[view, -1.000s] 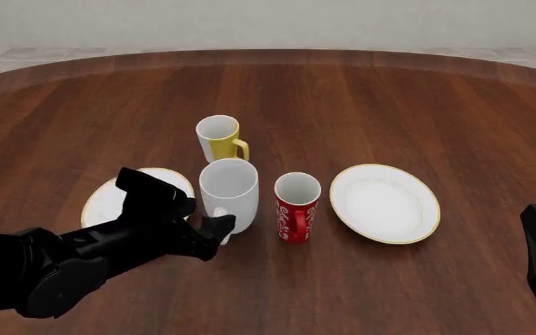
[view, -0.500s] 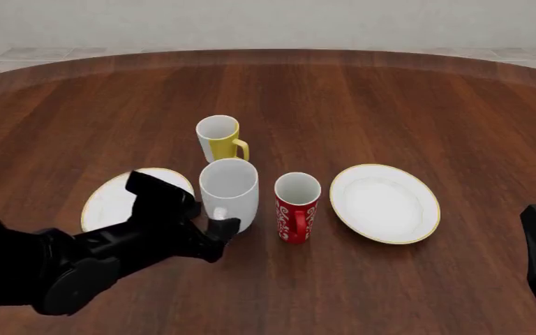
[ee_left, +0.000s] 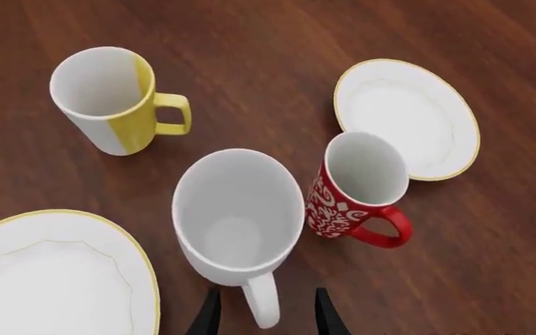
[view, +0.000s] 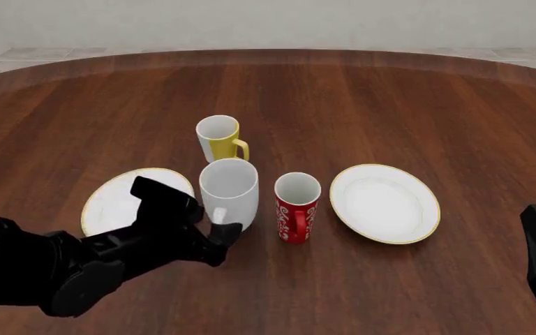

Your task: Put the white mug on the left plate.

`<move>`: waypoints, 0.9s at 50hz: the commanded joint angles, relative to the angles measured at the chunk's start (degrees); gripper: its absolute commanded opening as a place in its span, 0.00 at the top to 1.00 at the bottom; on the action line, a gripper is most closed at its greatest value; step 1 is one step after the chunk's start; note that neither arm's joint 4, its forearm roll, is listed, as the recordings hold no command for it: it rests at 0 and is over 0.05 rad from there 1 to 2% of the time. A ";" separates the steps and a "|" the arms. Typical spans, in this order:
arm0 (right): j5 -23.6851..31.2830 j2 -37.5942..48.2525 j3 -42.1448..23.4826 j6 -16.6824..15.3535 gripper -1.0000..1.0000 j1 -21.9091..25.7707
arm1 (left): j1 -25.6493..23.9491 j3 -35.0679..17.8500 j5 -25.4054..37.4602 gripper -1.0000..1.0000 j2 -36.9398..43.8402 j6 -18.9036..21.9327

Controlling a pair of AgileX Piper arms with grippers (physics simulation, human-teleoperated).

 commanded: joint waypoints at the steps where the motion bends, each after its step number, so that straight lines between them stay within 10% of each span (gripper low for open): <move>1: 0.09 -0.07 0.00 -0.08 0.00 0.03 | -0.06 0.24 -0.28 0.00 0.40 -0.32; 37: 0.08 -0.06 0.00 -0.02 0.00 -0.11 | -0.98 -0.35 -0.78 0.00 2.00 -0.27; 38: 0.09 -0.06 0.00 -0.03 0.00 -0.10 | 0.76 0.49 -0.79 1.00 0.89 2.47; 45: 0.16 -0.07 0.00 -0.03 0.00 -0.08 | 0.99 0.85 -1.01 1.00 0.12 2.50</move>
